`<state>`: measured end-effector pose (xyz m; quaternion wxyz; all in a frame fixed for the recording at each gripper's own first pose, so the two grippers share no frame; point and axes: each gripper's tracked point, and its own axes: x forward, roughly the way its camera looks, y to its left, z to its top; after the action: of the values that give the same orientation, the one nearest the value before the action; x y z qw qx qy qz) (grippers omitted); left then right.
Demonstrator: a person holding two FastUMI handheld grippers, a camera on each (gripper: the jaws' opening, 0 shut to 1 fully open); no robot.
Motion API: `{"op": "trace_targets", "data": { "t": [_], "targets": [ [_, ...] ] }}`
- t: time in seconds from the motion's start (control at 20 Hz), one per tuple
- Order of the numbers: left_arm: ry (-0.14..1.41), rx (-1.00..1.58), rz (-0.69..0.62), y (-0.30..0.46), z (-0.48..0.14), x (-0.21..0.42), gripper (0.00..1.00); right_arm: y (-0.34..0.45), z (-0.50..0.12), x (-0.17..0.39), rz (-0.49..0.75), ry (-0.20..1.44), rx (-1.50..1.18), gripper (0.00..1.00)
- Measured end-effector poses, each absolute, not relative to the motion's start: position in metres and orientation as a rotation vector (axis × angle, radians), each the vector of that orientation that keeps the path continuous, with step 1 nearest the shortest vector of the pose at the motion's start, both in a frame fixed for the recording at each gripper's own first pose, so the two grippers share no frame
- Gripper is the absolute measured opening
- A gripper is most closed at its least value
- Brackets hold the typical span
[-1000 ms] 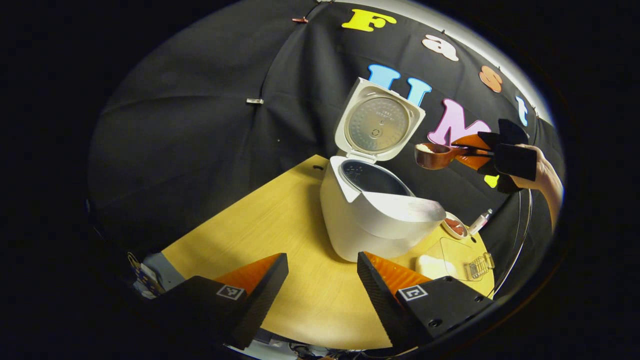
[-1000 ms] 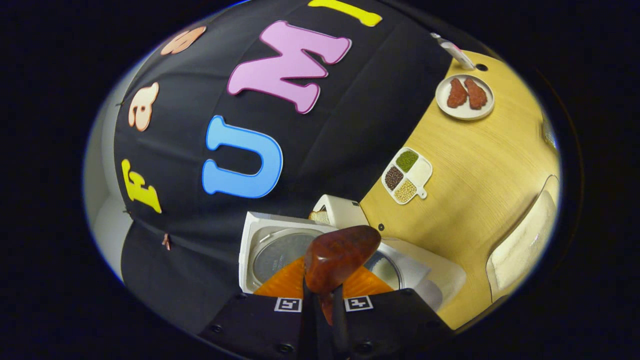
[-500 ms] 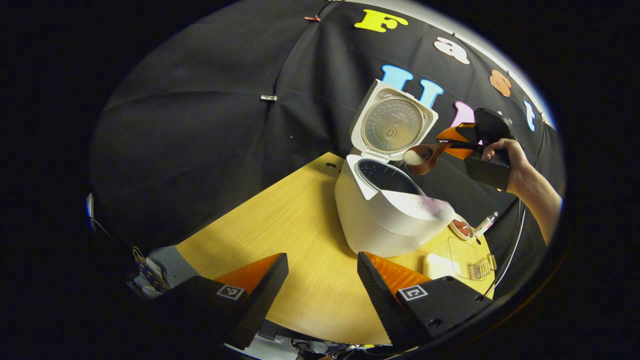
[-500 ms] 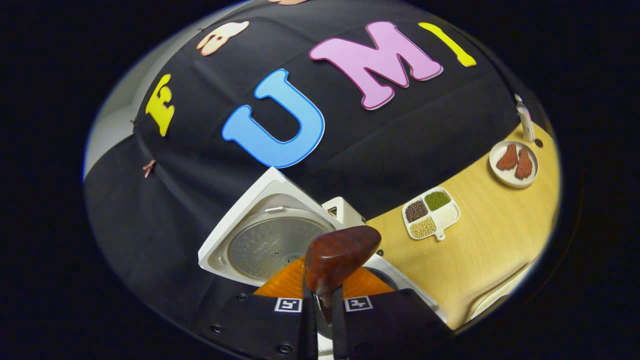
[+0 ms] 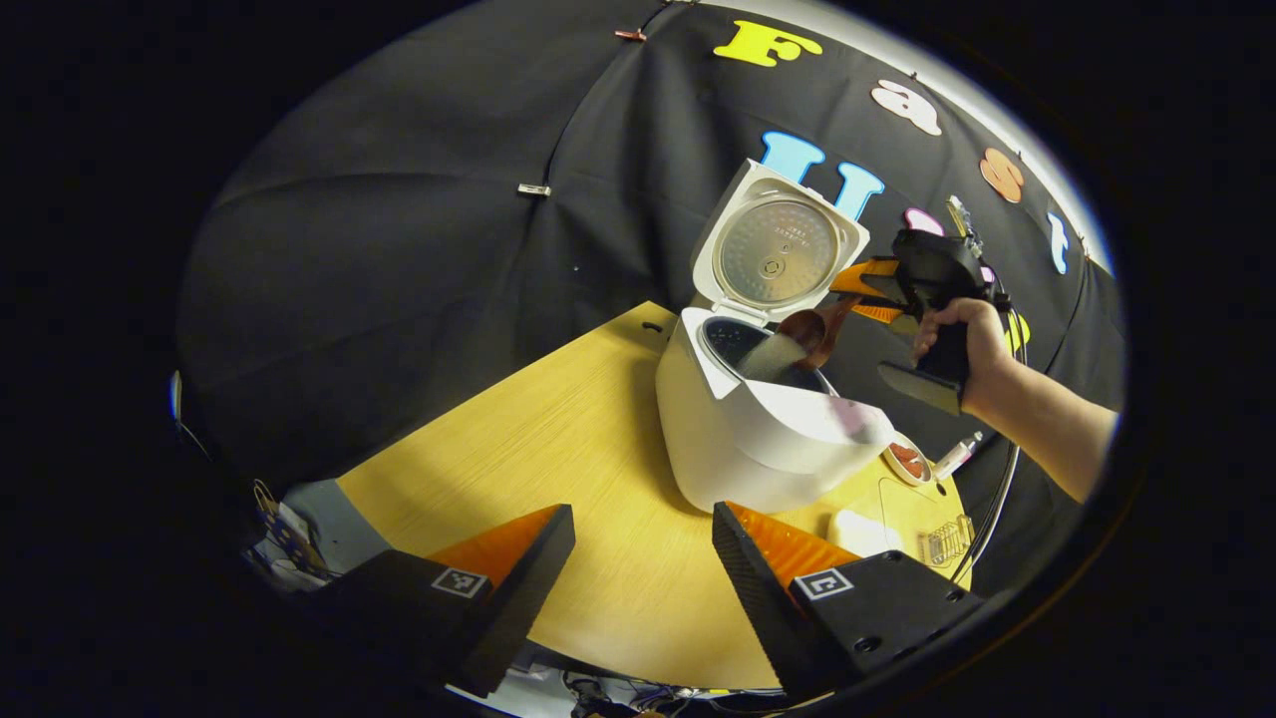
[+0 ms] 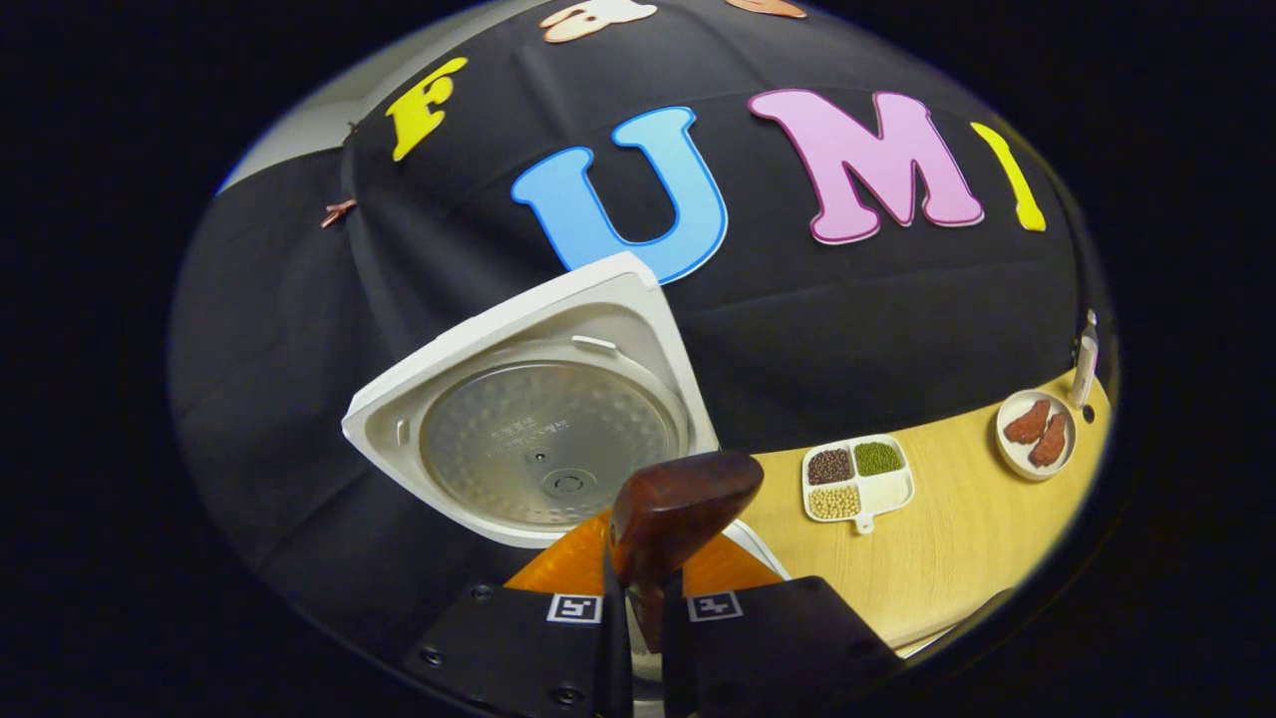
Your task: Close the left gripper, press the button to open the rice cooker; take a wooden spoon from the chopstick holder with the right hand, scoop a spoonful of rice and pour it into the rice cooker, then put the wooden spoon back into the chopstick holder.
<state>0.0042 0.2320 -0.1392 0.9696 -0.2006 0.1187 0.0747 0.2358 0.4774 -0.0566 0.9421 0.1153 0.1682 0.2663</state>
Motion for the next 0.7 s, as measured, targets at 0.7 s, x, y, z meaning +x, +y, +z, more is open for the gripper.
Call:
{"op": "trace_targets", "data": {
  "t": [0.7],
  "targets": [
    [0.216, -0.354, 0.138, 0.209, -0.124, -0.004, 0.98, 0.534, -0.086, 0.187, 0.753, 0.121, -0.326, 0.16]
  ]
}}
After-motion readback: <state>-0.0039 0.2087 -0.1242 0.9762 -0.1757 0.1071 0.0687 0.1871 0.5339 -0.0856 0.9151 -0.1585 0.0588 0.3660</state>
